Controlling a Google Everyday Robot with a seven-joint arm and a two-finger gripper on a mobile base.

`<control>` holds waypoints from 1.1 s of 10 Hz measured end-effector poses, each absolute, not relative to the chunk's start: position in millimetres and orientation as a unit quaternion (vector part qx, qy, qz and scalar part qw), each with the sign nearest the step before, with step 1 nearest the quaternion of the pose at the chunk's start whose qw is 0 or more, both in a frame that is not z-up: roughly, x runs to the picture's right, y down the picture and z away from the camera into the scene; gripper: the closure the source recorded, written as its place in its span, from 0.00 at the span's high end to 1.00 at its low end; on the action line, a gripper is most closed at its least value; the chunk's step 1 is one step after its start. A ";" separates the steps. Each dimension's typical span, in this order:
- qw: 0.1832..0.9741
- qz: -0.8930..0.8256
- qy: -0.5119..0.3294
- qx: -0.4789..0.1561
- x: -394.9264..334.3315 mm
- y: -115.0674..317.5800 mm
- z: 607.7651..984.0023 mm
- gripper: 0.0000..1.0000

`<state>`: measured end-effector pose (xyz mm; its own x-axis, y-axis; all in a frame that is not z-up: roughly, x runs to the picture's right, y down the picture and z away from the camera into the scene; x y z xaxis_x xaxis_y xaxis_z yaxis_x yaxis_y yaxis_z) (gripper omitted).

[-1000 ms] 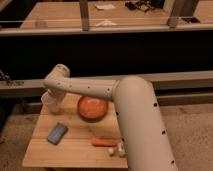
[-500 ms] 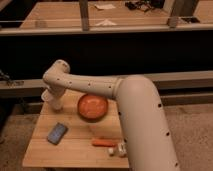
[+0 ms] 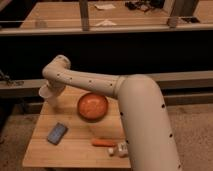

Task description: Pick up the ceramic cup

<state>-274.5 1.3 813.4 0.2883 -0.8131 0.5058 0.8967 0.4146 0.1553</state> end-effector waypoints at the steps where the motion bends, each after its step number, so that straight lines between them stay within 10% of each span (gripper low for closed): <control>1: 0.798 -0.536 -0.264 -0.080 -274.1 0.1 811.9 0.03; 11: 0.791 -0.544 -0.270 -0.079 -274.3 -15.8 792.7 0.03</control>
<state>-274.3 -15.8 792.7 0.2628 -0.8172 0.5130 0.9024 0.3964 0.1692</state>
